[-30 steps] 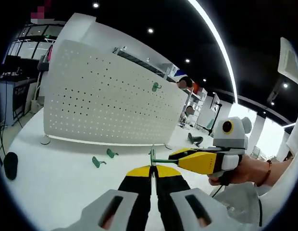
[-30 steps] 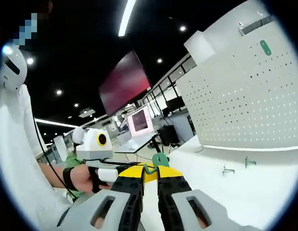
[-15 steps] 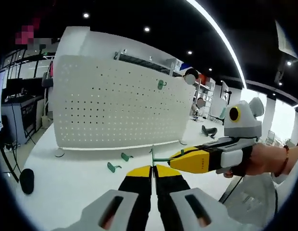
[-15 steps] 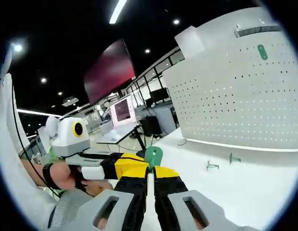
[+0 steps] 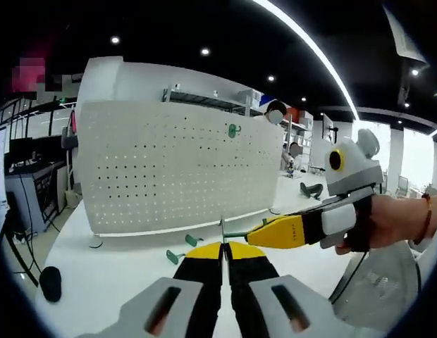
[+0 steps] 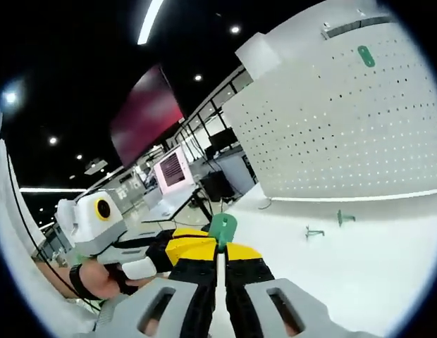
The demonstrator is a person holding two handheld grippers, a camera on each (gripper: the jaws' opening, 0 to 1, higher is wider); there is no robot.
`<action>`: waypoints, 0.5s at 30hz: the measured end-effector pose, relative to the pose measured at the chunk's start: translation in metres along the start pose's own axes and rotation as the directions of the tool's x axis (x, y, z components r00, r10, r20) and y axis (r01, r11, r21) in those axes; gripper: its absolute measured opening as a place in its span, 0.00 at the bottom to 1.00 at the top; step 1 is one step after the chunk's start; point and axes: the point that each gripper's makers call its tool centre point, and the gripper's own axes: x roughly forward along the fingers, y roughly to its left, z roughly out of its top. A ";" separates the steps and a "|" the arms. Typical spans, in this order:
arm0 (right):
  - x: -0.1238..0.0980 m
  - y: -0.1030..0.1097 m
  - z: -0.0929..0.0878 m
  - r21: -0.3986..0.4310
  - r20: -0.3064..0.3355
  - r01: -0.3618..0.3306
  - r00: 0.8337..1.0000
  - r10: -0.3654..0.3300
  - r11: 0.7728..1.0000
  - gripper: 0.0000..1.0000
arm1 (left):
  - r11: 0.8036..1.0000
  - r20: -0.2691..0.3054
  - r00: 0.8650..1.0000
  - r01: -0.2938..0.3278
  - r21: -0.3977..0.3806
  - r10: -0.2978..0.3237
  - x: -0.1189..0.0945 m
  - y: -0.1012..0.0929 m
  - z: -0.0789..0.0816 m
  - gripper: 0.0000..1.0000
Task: Insert the hook assembly into the mounting plate slot until the hook locks in place.
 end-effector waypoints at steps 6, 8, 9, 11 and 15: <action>0.000 -0.006 0.000 -0.080 -0.012 0.063 0.998 -0.064 0.995 0.00 | 0.999 -0.013 1.000 0.026 0.027 -0.026 0.003 -0.001 -0.001 0.03; -0.001 -0.009 0.001 -0.083 -0.007 0.073 0.997 -0.074 0.994 0.00 | 0.999 -0.006 0.999 0.039 -0.009 -0.039 0.004 -0.002 0.000 0.06; -0.003 -0.012 0.002 -0.080 -0.003 0.081 0.997 -0.081 0.994 0.00 | 0.999 -0.009 0.999 0.038 -0.006 -0.038 0.004 -0.002 0.000 0.08; -0.006 -0.014 0.005 -0.082 0.007 0.093 0.996 -0.092 0.992 0.00 | 1.000 -0.008 1.000 0.024 0.018 -0.024 0.003 0.001 -0.001 0.12; -0.012 -0.023 0.012 -0.091 0.035 0.134 0.991 -0.131 0.987 0.00 | 0.999 -0.004 0.999 0.044 -0.004 -0.044 0.002 -0.001 -0.002 0.14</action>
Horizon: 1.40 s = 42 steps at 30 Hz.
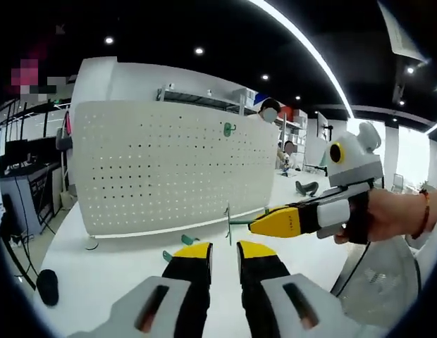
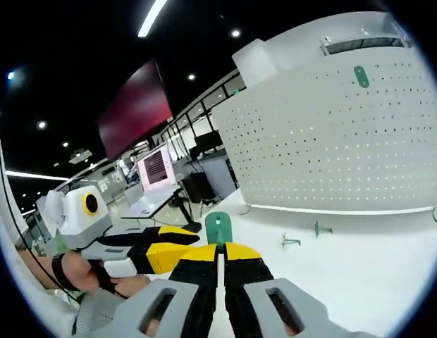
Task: Insert the hook assembly into the mounting plate slot until the hook locks in place.
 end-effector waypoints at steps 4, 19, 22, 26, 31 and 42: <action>-0.005 -0.013 0.009 -0.002 0.029 0.051 0.998 -0.051 0.999 0.00 | 1.000 0.001 1.000 0.005 -0.004 -0.005 -0.001 0.000 0.000 0.15; -0.014 -0.049 0.042 -0.083 0.103 0.202 0.976 -0.193 0.976 0.00 | 0.997 0.059 0.995 0.081 0.000 -0.081 -0.004 -0.014 0.014 0.24; -0.015 -0.051 0.047 -0.091 0.119 0.218 0.971 -0.206 0.972 0.00 | 0.996 0.052 0.995 0.086 0.017 -0.087 -0.004 -0.016 0.012 0.30; -0.016 -0.057 0.055 -0.096 0.137 0.246 0.963 -0.232 0.965 0.00 | 0.996 0.049 0.995 0.090 0.028 -0.092 -0.006 -0.019 0.011 0.33; -0.018 -0.065 0.067 -0.115 0.167 0.288 0.949 -0.268 0.951 0.00 | 0.995 0.060 0.994 0.094 0.033 -0.096 -0.012 -0.022 0.011 0.39; -0.024 -0.083 0.097 -0.151 0.230 0.372 0.914 -0.333 0.916 0.00 | 0.992 0.051 0.992 0.117 0.044 -0.119 -0.021 -0.028 0.010 0.50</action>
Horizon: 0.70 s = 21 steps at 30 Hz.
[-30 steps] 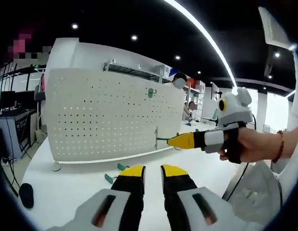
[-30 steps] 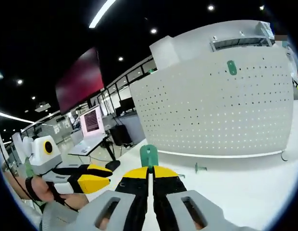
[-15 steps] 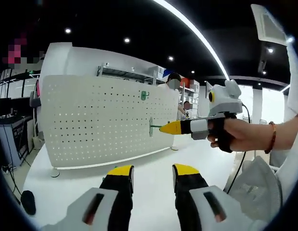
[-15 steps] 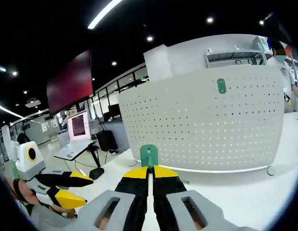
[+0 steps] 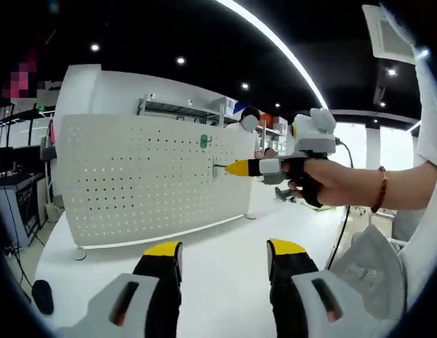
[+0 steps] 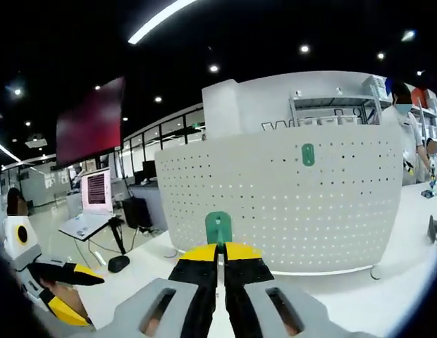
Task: Insert the hook assembly into the mounting plate slot until the hook locks in place.
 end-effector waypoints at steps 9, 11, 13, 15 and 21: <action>0.009 -0.018 0.017 0.013 0.030 0.068 0.997 -0.069 0.998 0.01 | 1.000 -0.028 1.000 -0.011 0.018 0.011 -0.008 0.003 -0.005 0.54; 0.012 -0.020 0.019 0.009 0.029 0.075 0.997 -0.076 0.997 0.01 | 1.000 -0.014 1.000 -0.001 0.013 0.001 -0.010 0.003 -0.002 0.55; 0.014 -0.022 0.022 0.005 0.034 0.083 0.996 -0.083 0.997 0.01 | 0.999 -0.022 1.000 0.003 0.036 -0.003 -0.010 0.005 -0.002 0.56; 0.017 -0.026 0.026 0.008 0.040 0.099 0.994 -0.099 0.995 0.01 | 0.999 -0.025 1.000 0.005 0.036 -0.004 -0.010 0.007 -0.002 0.58; 0.024 -0.037 0.035 0.005 0.058 0.140 0.988 -0.140 0.990 0.01 | 0.999 -0.014 1.000 0.009 0.040 -0.009 -0.008 0.009 0.001 0.61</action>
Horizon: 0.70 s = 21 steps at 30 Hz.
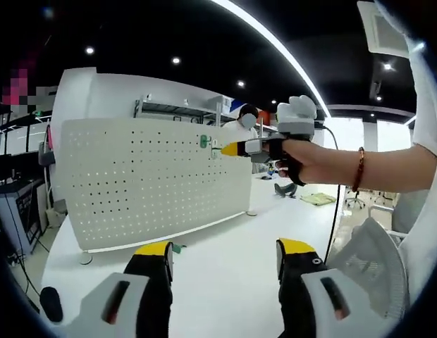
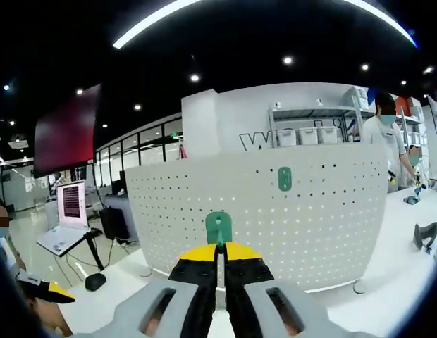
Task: Insert the hook assembly into the mounting plate slot until the hook locks in place.
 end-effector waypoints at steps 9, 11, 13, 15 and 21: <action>0.010 -0.007 0.010 -0.008 0.011 0.030 0.999 -0.030 1.000 0.01 | 1.000 0.006 1.000 -0.004 0.001 0.004 0.002 0.004 0.000 0.67; 0.013 -0.009 0.014 -0.001 0.020 0.036 0.999 -0.036 0.999 0.01 | 1.000 0.007 1.000 -0.007 0.013 0.006 0.001 0.005 -0.001 0.68; 0.016 -0.011 0.015 -0.003 0.020 0.040 0.999 -0.040 0.999 0.01 | 1.000 0.011 1.000 -0.009 0.001 0.009 0.001 0.005 -0.002 0.70; 0.018 -0.013 0.018 -0.007 0.024 0.048 0.999 -0.048 0.999 0.01 | 1.000 0.012 1.000 -0.011 -0.005 0.011 0.001 0.006 -0.003 0.71; 0.027 -0.017 0.026 -0.002 0.035 0.065 0.997 -0.065 0.998 0.01 | 1.000 0.008 1.000 -0.011 -0.009 0.011 0.005 0.008 -0.008 0.70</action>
